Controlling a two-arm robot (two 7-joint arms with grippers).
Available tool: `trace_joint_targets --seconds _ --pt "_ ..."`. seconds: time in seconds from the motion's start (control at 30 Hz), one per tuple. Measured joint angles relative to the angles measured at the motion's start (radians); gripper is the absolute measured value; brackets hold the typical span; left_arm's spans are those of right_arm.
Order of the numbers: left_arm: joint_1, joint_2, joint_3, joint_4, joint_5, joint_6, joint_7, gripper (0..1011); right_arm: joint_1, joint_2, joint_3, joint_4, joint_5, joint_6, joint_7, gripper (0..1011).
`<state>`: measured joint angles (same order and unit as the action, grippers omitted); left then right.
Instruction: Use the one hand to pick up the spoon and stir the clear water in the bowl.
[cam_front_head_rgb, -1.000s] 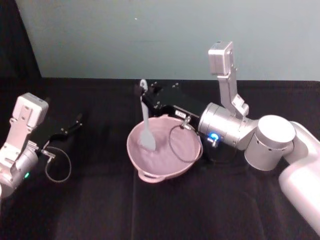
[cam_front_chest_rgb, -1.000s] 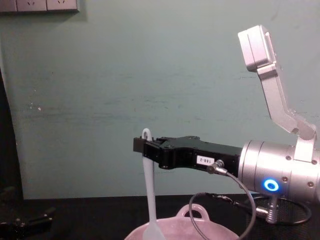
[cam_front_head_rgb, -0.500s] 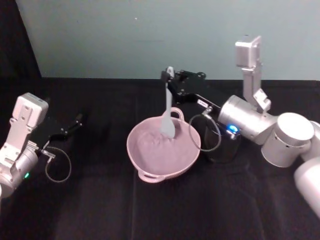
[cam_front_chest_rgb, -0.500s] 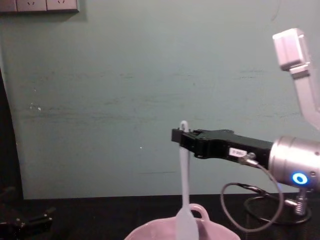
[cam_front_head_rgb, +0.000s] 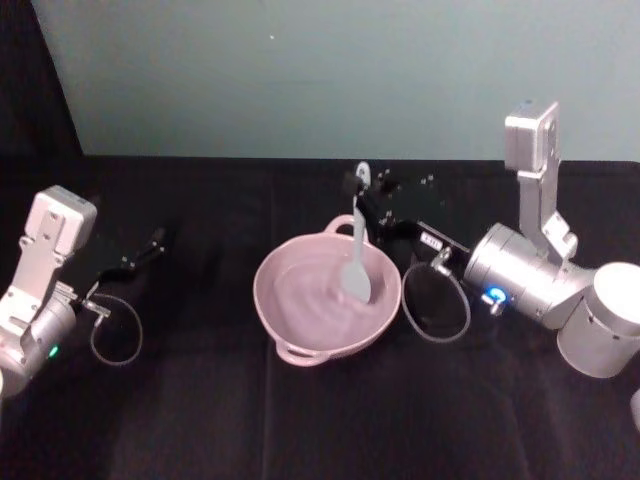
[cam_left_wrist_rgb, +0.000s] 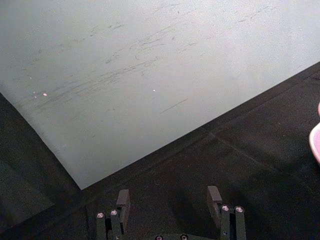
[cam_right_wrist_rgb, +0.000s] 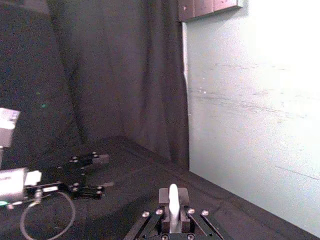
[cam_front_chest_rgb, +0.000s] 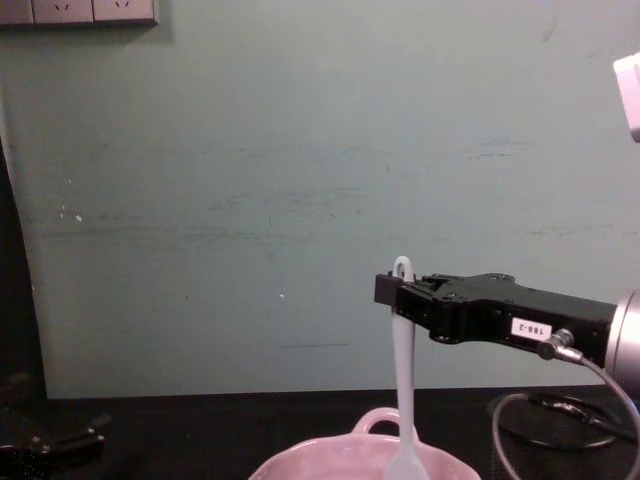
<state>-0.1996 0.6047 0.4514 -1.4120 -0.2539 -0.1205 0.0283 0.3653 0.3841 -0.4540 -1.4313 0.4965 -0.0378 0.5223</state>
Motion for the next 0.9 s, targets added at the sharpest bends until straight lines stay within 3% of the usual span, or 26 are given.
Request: trace_joint_targets --seconds 0.2,0.43,0.67,0.9 --pt "0.000 0.000 0.000 0.000 0.000 0.000 0.000 1011 -0.033 -0.001 -0.011 -0.054 0.000 0.001 -0.002 110" --pt "0.000 0.000 0.000 0.000 0.000 0.000 0.000 1011 -0.026 -0.036 -0.038 -0.050 0.000 -0.007 0.004 110" --pt "0.000 0.000 0.000 0.000 0.000 0.000 0.000 1011 0.031 -0.102 -0.061 0.053 0.016 -0.032 0.031 110" --pt "0.000 0.000 0.000 0.000 0.000 0.000 0.000 1011 0.097 -0.144 -0.068 0.167 0.013 -0.056 0.045 110"
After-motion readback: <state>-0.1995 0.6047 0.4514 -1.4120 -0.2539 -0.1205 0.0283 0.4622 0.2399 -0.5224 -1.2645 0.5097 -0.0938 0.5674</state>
